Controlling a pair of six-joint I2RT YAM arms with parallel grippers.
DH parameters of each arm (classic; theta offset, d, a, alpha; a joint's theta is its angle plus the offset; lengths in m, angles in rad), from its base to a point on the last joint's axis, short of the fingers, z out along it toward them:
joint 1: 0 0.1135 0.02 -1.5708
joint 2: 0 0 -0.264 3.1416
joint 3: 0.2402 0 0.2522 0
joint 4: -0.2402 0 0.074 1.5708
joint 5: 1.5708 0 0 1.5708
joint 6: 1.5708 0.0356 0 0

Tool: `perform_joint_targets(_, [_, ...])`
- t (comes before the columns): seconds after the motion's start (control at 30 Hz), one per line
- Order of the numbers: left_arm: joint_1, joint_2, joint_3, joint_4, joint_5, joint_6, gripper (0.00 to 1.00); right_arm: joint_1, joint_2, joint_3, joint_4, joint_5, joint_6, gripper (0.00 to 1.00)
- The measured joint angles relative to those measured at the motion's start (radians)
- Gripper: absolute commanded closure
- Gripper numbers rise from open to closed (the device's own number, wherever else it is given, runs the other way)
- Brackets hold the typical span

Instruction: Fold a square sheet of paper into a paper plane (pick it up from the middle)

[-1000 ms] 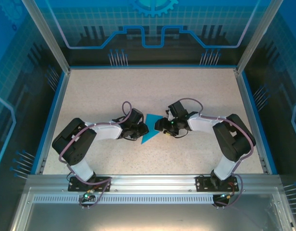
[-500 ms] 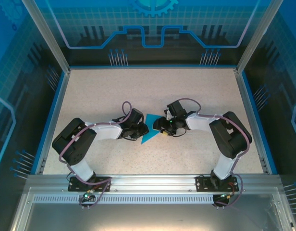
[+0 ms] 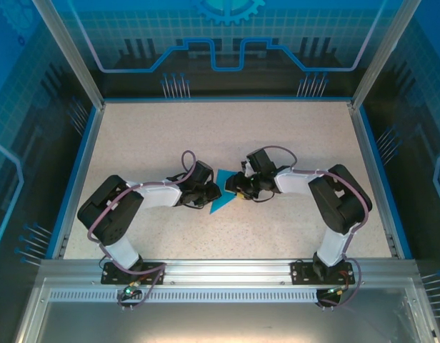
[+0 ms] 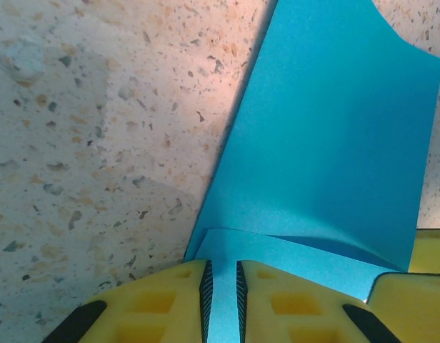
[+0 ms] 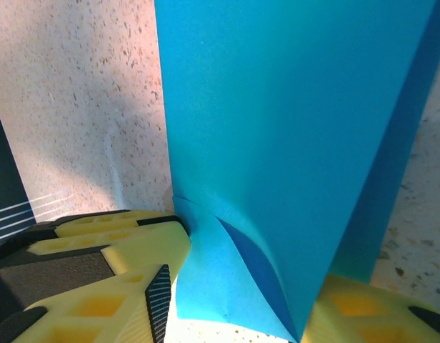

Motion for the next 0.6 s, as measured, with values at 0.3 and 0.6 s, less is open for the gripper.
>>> perform_joint_targets(0.3, [0.0,0.0,0.006,-0.009,0.0,0.0,0.77,0.018,0.018,0.0,0.019,-0.002,0.042,0.74])
perform_joint_targets(0.6, [0.0,-0.026,0.013,-0.042,-0.008,0.019,0.67,0.02,0.022,-0.001,-0.053,0.074,0.078,0.96])
